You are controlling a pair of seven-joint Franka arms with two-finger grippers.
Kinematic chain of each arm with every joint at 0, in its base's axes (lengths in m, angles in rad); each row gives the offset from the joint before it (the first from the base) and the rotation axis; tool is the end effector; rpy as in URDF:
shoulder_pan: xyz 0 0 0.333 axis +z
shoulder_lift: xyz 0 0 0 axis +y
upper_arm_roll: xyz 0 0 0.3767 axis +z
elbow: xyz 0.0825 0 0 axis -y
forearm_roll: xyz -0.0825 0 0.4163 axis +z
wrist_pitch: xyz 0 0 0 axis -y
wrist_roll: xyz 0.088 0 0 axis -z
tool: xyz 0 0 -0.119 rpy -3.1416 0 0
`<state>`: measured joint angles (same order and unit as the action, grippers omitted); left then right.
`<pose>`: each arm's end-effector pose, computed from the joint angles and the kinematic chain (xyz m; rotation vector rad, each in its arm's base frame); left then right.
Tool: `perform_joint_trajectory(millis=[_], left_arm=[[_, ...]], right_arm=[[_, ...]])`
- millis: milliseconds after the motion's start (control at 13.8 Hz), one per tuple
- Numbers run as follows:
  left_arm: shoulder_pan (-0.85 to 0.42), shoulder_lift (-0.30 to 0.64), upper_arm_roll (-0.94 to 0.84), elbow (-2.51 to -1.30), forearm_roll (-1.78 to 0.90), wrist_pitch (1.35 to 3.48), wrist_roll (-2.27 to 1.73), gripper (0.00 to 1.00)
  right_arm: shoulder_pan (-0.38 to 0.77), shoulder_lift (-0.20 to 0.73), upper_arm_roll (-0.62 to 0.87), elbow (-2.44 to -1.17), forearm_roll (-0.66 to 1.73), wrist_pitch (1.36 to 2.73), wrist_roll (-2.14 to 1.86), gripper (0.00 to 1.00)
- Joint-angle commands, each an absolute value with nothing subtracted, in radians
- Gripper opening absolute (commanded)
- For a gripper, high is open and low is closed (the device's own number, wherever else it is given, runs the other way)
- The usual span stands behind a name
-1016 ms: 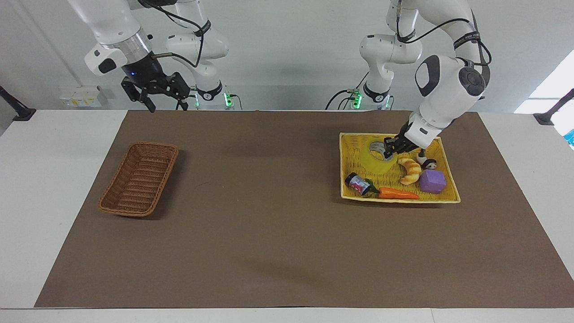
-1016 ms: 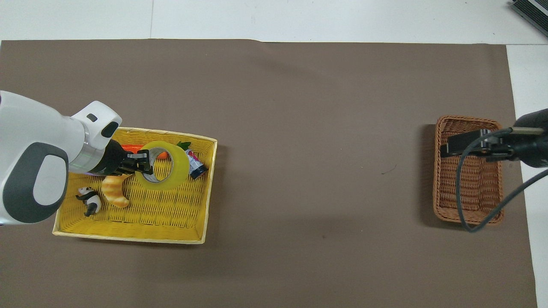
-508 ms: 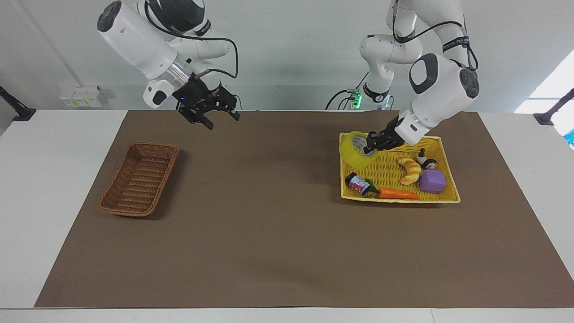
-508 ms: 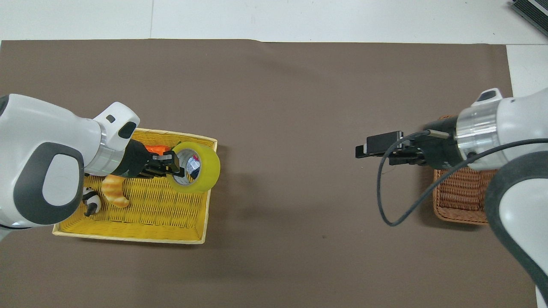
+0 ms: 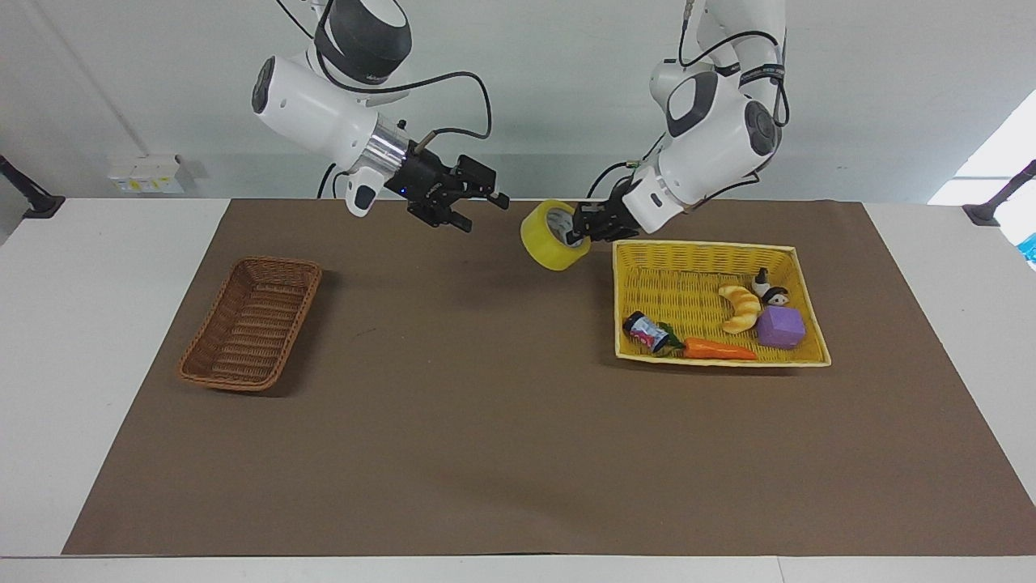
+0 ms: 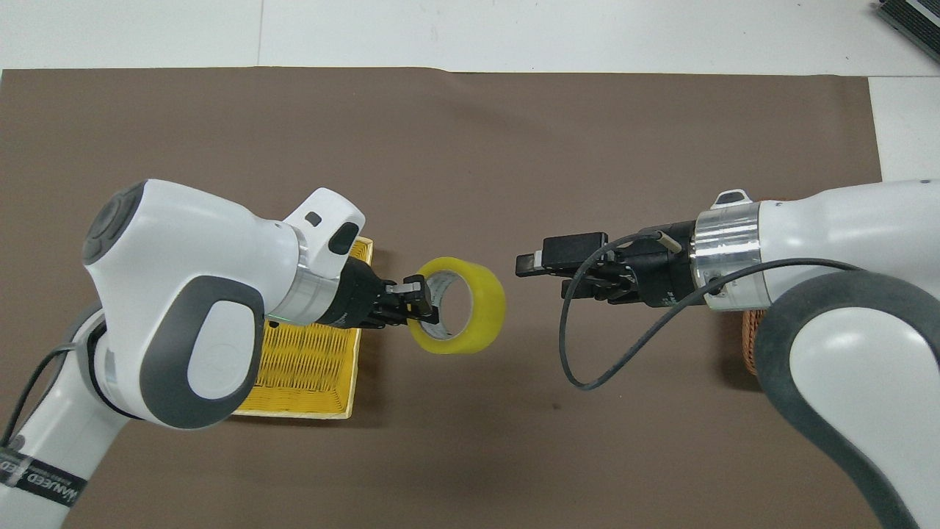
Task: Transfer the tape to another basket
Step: 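Grasp the tape with the right gripper and open the left gripper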
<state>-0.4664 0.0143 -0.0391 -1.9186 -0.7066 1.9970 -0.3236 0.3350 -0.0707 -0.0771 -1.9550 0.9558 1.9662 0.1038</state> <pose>0.5093 -0.3352 0.5412 2.5048 0.1249 -0.2682 0.5497 0.2078 0.5840 -2.2317 0.2267 0.1067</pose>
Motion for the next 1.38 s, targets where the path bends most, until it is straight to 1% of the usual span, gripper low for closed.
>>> perform_joint_trajectory(millis=[0, 218, 363, 508, 871, 1016, 1089, 1161, 1234, 1306], left_arm=[[-0.482, 0.054, -0.086, -1.853, -0.756, 2.069, -0.373, 0.00], [-0.482, 0.081, -0.146, -1.809, -0.755, 2.126, -0.423, 0.00], [-0.483, 0.100, -0.164, -1.784, -0.747, 2.128, -0.451, 0.00], [-0.482, 0.101, -0.173, -1.781, -0.746, 2.129, -0.453, 0.00], [-0.482, 0.100, -0.175, -1.781, -0.745, 2.132, -0.451, 0.00], [-0.483, 0.100, -0.175, -1.781, -0.746, 2.140, -0.451, 0.00], [-0.483, 0.100, -0.175, -1.781, -0.746, 2.140, -0.451, 0.00], [-0.483, 0.100, -0.175, -1.781, -0.746, 2.141, -0.451, 0.00], [-0.483, 0.100, -0.175, -1.781, -0.746, 2.141, -0.451, 0.00], [-0.485, 0.100, -0.175, -1.781, -0.746, 2.143, -0.451, 0.00]], right_arm=[[0.324, -0.104, -0.078, -2.048, 1.081, 1.988, 0.009, 1.00], [0.316, -0.109, -0.080, -2.054, 1.091, 1.976, -0.024, 1.00], [0.302, -0.110, -0.080, -2.060, 1.091, 1.968, -0.041, 1.00], [0.296, -0.110, -0.080, -2.060, 1.091, 1.957, -0.048, 1.00], [0.236, -0.112, -0.081, -2.060, 1.089, 1.893, -0.120, 1.00], [0.241, -0.114, -0.081, -2.060, 1.089, 1.896, -0.117, 0.55], [0.241, -0.114, -0.081, -2.060, 1.088, 1.896, -0.106, 0.29], [0.241, -0.114, -0.081, -2.060, 1.082, 1.896, -0.097, 0.12], [0.241, -0.114, -0.081, -2.060, 1.078, 1.896, -0.092, 0.00], [0.241, -0.114, -0.081, -2.060, 1.078, 1.896, -0.086, 0.00]])
